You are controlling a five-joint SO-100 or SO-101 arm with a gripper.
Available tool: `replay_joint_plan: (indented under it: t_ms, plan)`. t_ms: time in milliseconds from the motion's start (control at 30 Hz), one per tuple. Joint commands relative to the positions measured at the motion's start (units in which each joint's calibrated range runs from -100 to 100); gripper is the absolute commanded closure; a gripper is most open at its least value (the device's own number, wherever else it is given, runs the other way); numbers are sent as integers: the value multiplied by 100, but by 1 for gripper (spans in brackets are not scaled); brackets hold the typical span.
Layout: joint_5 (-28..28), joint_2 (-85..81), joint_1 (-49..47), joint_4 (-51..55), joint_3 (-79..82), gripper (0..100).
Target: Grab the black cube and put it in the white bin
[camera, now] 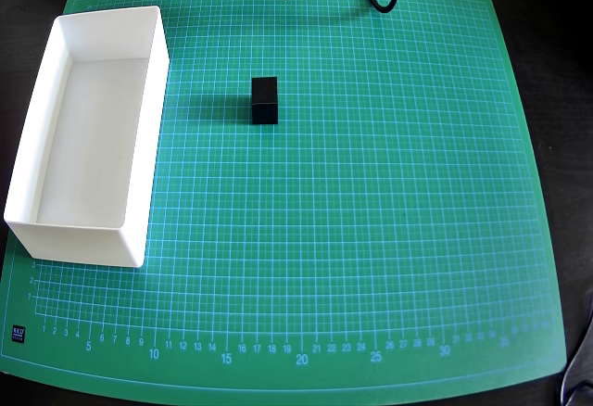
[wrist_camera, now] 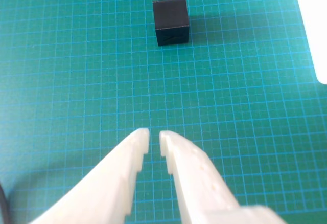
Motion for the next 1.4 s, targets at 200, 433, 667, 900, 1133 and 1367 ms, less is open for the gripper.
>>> replay_joint_plan:
  t_ms: [200,433,667,900,1133,1367]
  plan:
    - [-24,-24,-5,20,9,98]
    - [-29,-24,-5,20,9,98]
    - [-34,-16,11,37,-81,98]
    - [-34,-16,380,1669,-1308,83]
    - [-40,1084,489,2156,-2535,79]
    - [-29,5355,413,2156,-5602,79]
